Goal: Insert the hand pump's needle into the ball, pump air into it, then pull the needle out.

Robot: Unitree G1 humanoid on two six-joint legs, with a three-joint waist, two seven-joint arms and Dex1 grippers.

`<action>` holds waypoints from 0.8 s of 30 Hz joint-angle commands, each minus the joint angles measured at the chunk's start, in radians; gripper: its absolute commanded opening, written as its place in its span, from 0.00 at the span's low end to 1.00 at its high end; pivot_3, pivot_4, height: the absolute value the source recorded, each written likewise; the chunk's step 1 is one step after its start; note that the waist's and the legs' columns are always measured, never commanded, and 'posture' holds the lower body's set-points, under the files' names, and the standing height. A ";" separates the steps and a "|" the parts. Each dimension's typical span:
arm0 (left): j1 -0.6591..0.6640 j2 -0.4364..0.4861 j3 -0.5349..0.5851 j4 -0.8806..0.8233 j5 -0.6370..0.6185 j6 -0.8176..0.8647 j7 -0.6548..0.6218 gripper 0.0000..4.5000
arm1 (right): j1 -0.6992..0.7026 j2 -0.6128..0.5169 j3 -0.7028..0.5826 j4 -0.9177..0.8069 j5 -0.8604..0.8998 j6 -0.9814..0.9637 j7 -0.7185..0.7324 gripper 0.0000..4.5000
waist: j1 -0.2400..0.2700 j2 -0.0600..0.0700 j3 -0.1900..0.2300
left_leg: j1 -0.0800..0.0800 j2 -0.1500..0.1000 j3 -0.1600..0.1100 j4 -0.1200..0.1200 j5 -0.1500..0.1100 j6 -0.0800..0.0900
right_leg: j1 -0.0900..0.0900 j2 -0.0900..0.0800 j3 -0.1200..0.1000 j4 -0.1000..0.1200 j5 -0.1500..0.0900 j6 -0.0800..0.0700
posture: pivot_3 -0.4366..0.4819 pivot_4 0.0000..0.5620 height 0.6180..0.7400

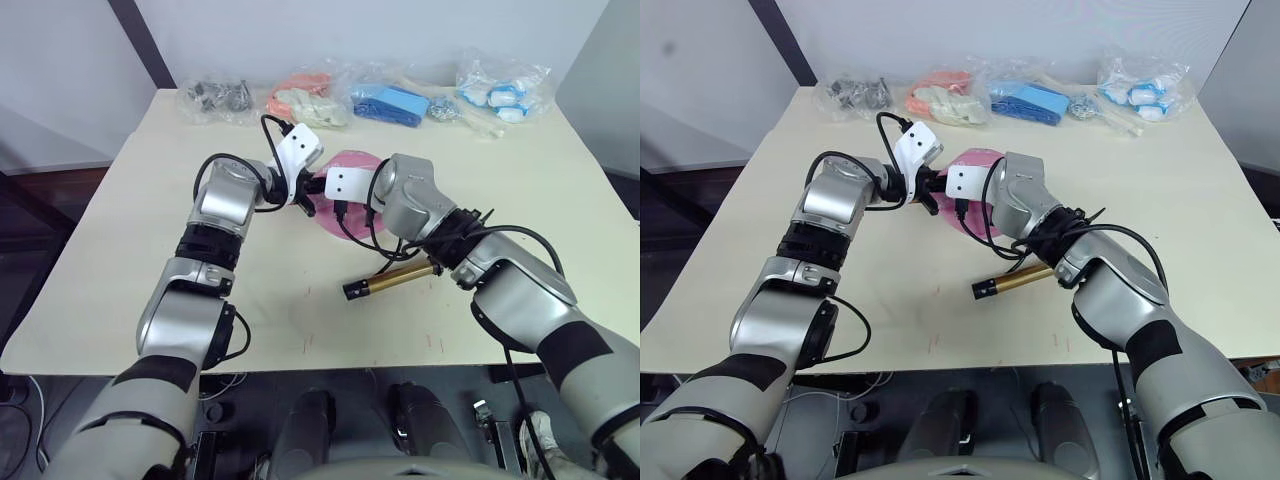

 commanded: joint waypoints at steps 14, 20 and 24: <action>0.007 -0.001 0.001 -0.034 -0.012 0.000 -0.008 0.01 | 0.047 -0.014 -0.026 -0.014 -0.025 0.038 0.043 0.07 | 0.000 0.000 0.000 | 0.000 0.000 0.000 0.000 0.000 0.000 | 0.000 0.000 0.000 0.000 0.000 0.000 | 0.48 0.27 1.00; 0.005 -0.003 -0.001 -0.028 -0.011 -0.005 -0.009 0.01 | 0.045 -0.009 -0.044 -0.007 -0.024 0.064 0.047 0.07 | 0.002 0.000 0.000 | 0.000 0.000 0.000 0.000 0.000 0.000 | 0.000 0.000 0.000 0.000 0.000 0.000 | 0.48 0.27 1.00; 0.006 -0.004 -0.002 -0.026 -0.010 -0.007 -0.010 0.01 | 0.047 -0.009 -0.046 -0.013 -0.025 0.076 0.054 0.07 | 0.003 0.000 0.000 | 0.000 0.000 0.000 0.000 0.000 0.000 | 0.000 0.000 0.000 0.000 0.000 0.000 | 0.48 0.27 1.00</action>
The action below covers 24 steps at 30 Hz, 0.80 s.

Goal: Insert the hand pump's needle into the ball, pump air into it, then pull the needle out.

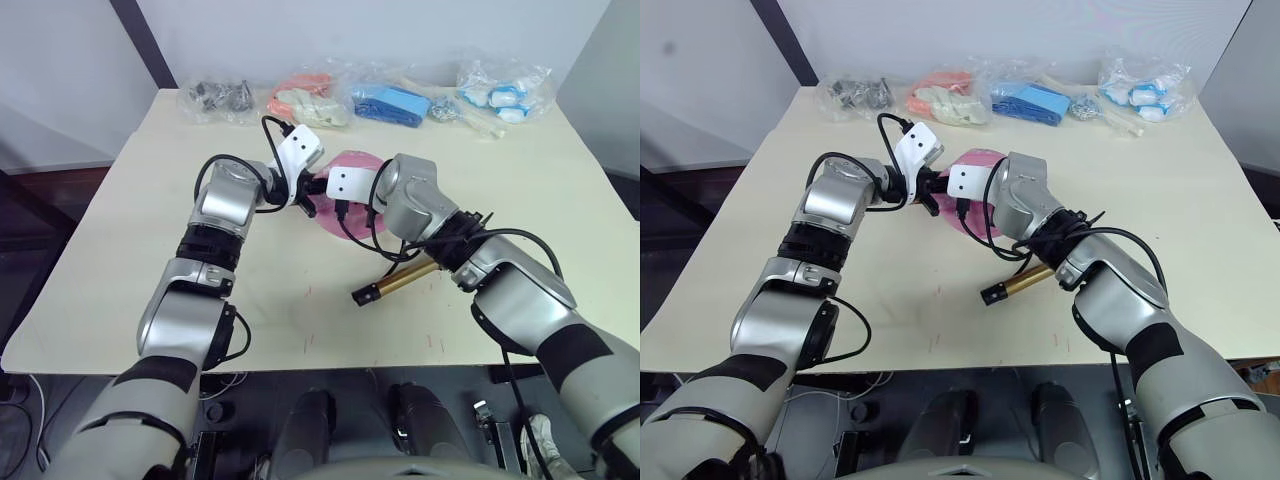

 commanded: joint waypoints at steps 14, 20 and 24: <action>0.006 -0.008 -0.001 -0.033 -0.010 -0.004 -0.010 0.01 | 0.015 0.036 -0.080 0.040 0.058 0.111 0.032 0.07 | 0.001 0.000 0.000 | 0.000 0.000 0.000 0.000 0.000 0.000 | 0.000 0.000 0.000 0.000 0.000 0.000 | 0.48 0.27 1.00; 0.015 -0.009 0.002 -0.047 -0.013 0.005 -0.007 0.01 | 0.006 0.084 -0.168 0.078 0.110 0.164 0.014 0.07 | 0.000 0.000 0.000 | 0.001 0.000 0.000 0.000 0.000 0.000 | 0.001 0.000 0.000 0.000 0.000 0.000 | 0.48 0.27 1.00; 0.022 -0.009 0.005 -0.060 -0.016 0.013 -0.007 0.01 | -0.011 0.119 -0.237 0.122 0.146 0.188 -0.017 0.07 | -0.001 0.000 -0.001 | 0.002 0.000 -0.001 0.000 0.000 0.000 | 0.002 0.000 0.000 0.000 0.000 0.000 | 0.48 0.27 1.00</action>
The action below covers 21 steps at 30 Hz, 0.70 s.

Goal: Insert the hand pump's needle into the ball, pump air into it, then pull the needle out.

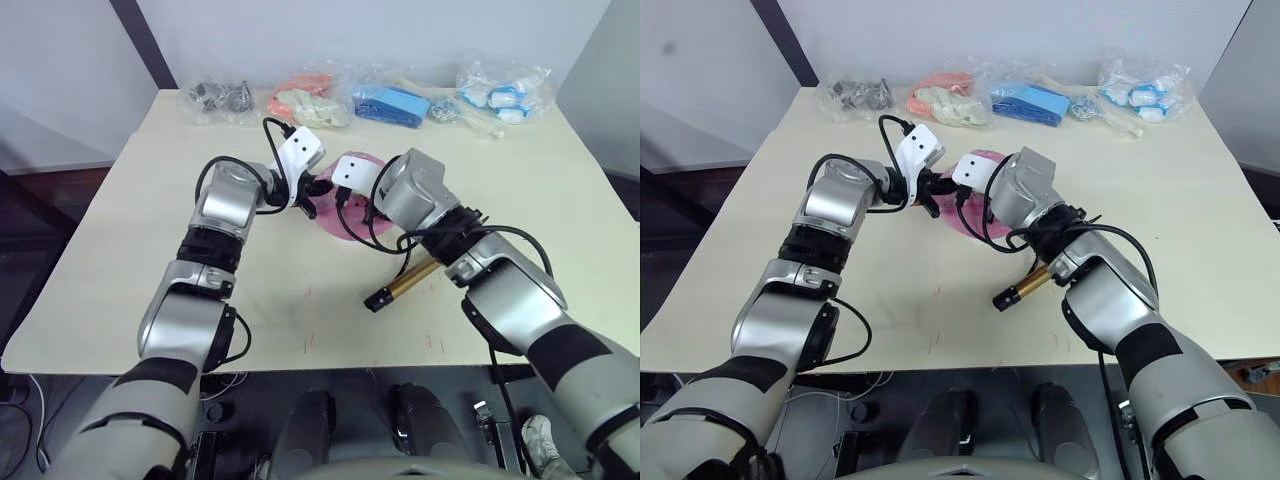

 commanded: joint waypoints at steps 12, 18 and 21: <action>0.025 -0.006 0.008 -0.066 -0.021 0.030 0.001 0.01 | -0.029 0.117 -0.222 0.105 0.173 0.111 -0.083 0.07 | -0.007 0.000 0.000 | 0.001 0.000 0.000 0.000 0.000 0.000 | 0.000 0.000 0.000 0.001 0.000 0.000 | 0.48 0.27 1.00; 0.031 -0.008 0.008 -0.071 -0.023 0.030 -0.001 0.01 | -0.048 0.133 -0.282 0.136 0.211 0.125 -0.127 0.07 | -0.009 0.000 -0.001 | 0.001 0.000 0.000 0.000 0.000 0.000 | 0.000 0.000 0.001 0.002 0.000 0.000 | 0.48 0.27 1.00; 0.038 -0.007 0.007 -0.081 -0.026 0.033 -0.005 0.01 | -0.065 0.144 -0.329 0.157 0.238 0.130 -0.156 0.07 | -0.011 0.000 -0.001 | 0.001 0.000 0.001 0.000 0.000 0.000 | 0.000 0.000 0.001 0.002 0.000 0.000 | 0.48 0.27 1.00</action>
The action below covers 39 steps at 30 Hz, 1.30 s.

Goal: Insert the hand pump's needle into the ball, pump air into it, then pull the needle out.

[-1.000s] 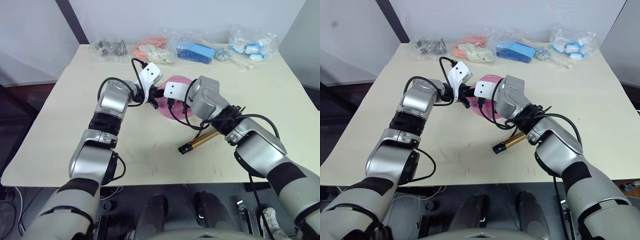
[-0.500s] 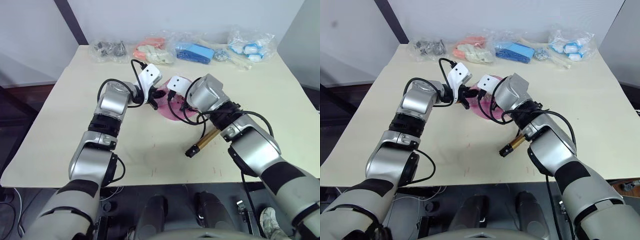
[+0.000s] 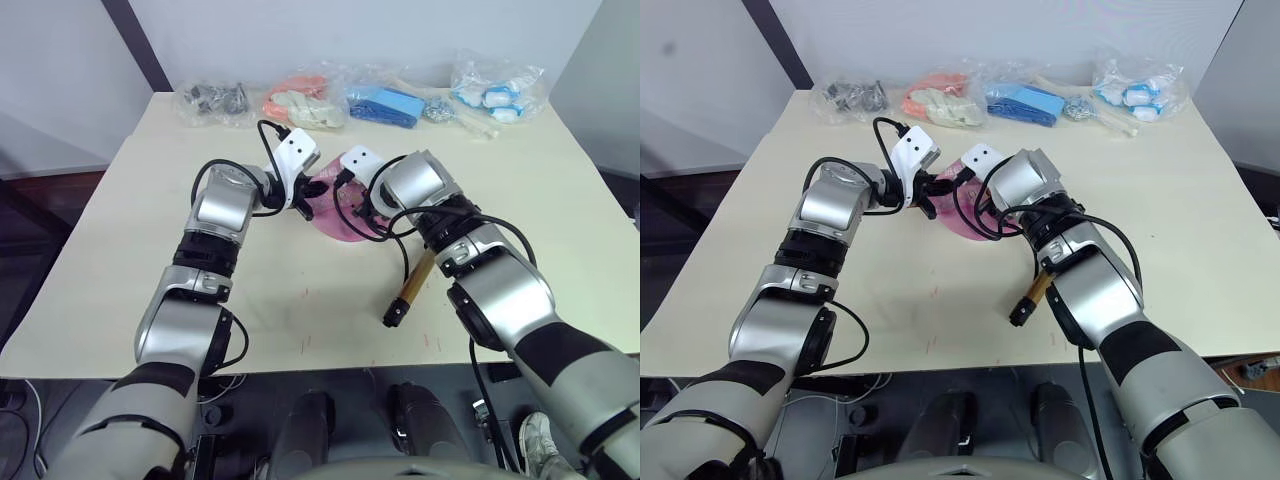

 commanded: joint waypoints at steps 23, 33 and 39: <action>0.053 -0.015 -0.003 -0.077 -0.028 0.019 -0.037 0.01 | -0.023 0.101 0.143 0.073 -0.035 -0.195 -0.097 0.07 | -0.023 0.000 0.000 | 0.007 0.000 0.001 0.000 0.000 0.000 | 0.001 0.001 0.009 0.006 0.000 0.000 | 0.48 0.27 1.00; 0.036 -0.022 0.028 -0.033 -0.048 0.066 -0.041 0.01 | 0.027 0.079 0.321 0.019 -0.160 -0.290 -0.115 0.07 | -0.023 -0.001 -0.001 | 0.012 0.000 0.002 -0.001 0.000 0.000 | 0.004 0.001 0.010 0.007 0.000 0.000 | 0.48 0.27 1.00; 0.025 -0.024 0.038 -0.009 -0.049 0.077 -0.051 0.01 | 0.045 0.065 0.406 0.023 -0.243 -0.385 -0.146 0.07 | -0.024 -0.001 -0.001 | 0.012 0.000 0.002 -0.001 0.000 0.000 | 0.004 0.001 0.011 0.007 0.000 0.000 | 0.48 0.27 1.00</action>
